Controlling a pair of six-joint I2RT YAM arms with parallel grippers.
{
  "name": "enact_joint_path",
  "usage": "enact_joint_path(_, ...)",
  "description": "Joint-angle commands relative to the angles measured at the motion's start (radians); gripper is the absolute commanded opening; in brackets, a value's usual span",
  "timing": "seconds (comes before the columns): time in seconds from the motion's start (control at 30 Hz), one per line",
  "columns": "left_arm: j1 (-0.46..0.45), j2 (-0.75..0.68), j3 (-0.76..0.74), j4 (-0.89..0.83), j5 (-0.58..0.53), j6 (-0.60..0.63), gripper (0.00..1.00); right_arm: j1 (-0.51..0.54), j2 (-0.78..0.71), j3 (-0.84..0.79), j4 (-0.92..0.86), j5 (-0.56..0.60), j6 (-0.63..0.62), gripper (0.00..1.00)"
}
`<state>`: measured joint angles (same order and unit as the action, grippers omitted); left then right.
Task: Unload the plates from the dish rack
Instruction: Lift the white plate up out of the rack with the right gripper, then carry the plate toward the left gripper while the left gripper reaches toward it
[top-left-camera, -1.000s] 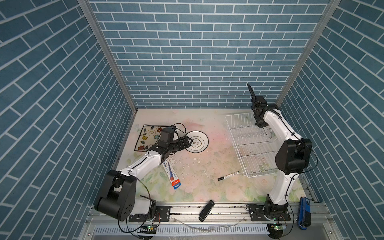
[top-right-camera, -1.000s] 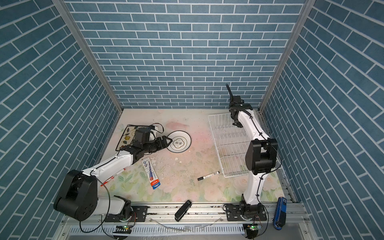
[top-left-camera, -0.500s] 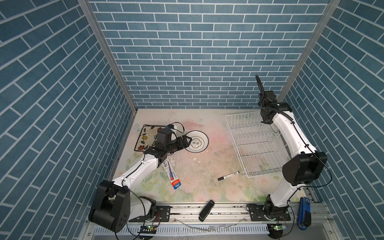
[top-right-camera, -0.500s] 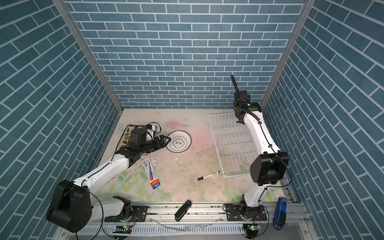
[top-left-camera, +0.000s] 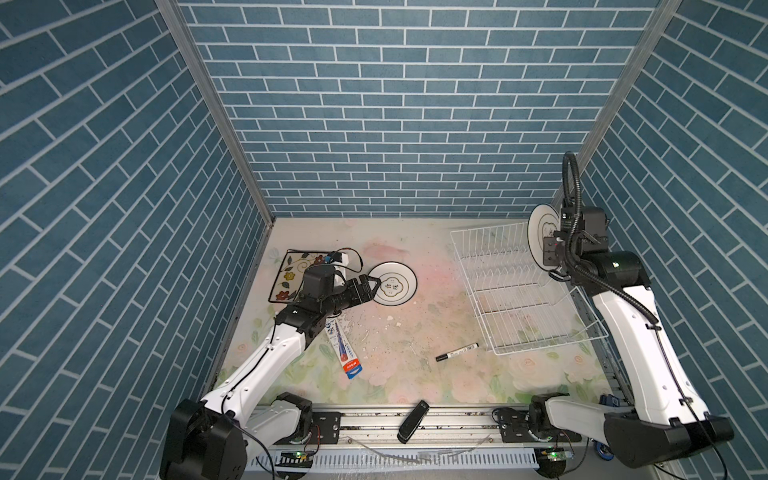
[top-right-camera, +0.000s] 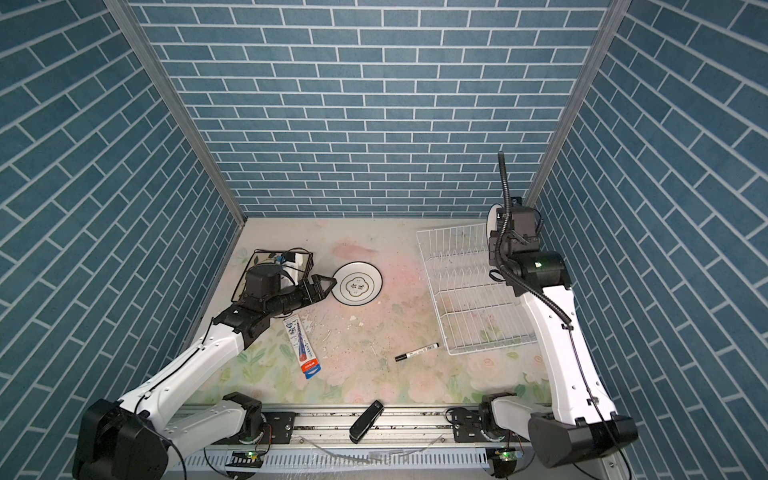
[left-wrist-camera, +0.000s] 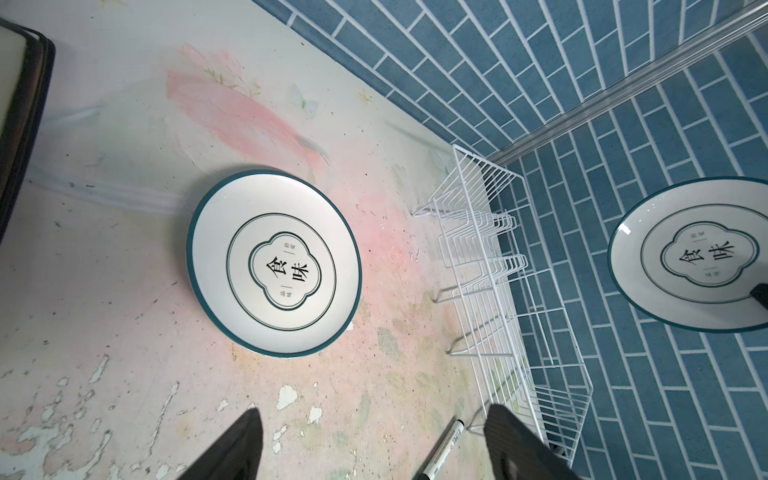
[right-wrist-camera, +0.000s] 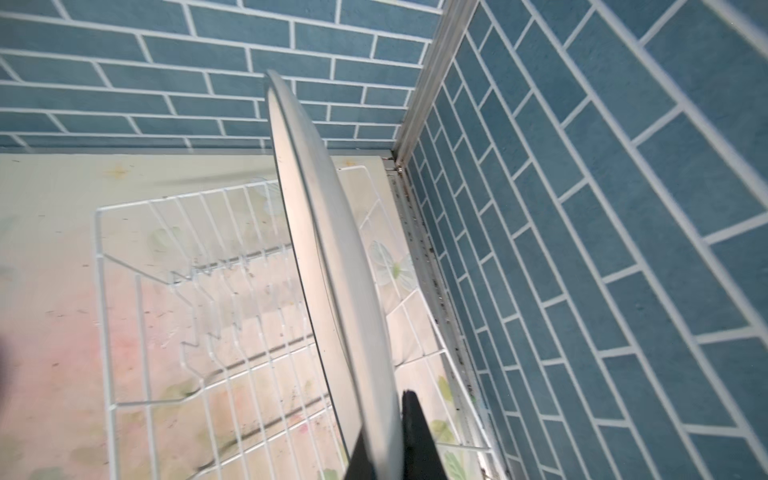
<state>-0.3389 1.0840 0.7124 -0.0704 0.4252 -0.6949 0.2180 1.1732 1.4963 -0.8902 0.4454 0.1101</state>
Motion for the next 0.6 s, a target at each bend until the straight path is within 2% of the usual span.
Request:
enact_joint_path(0.0,-0.005,-0.01,-0.027,0.031,0.048,-0.021,0.87,0.006,-0.085,-0.079,0.094,-0.151,0.146,0.0)
enact_joint_path(0.2,-0.005,0.031,-0.073,0.239,0.151,-0.132,0.88,0.012,-0.217,-0.283,0.271,-0.407,0.372,0.0)
enact_joint_path(0.4,-0.005,0.088,-0.084,0.331,0.182,-0.18,0.89,0.039,-0.27,-0.369,0.361,-0.474,0.464,0.0)
enact_joint_path(0.57,-0.005,0.126,-0.102,0.433,0.19,-0.229,0.88,0.039,-0.286,-0.449,0.47,-0.58,0.546,0.0)
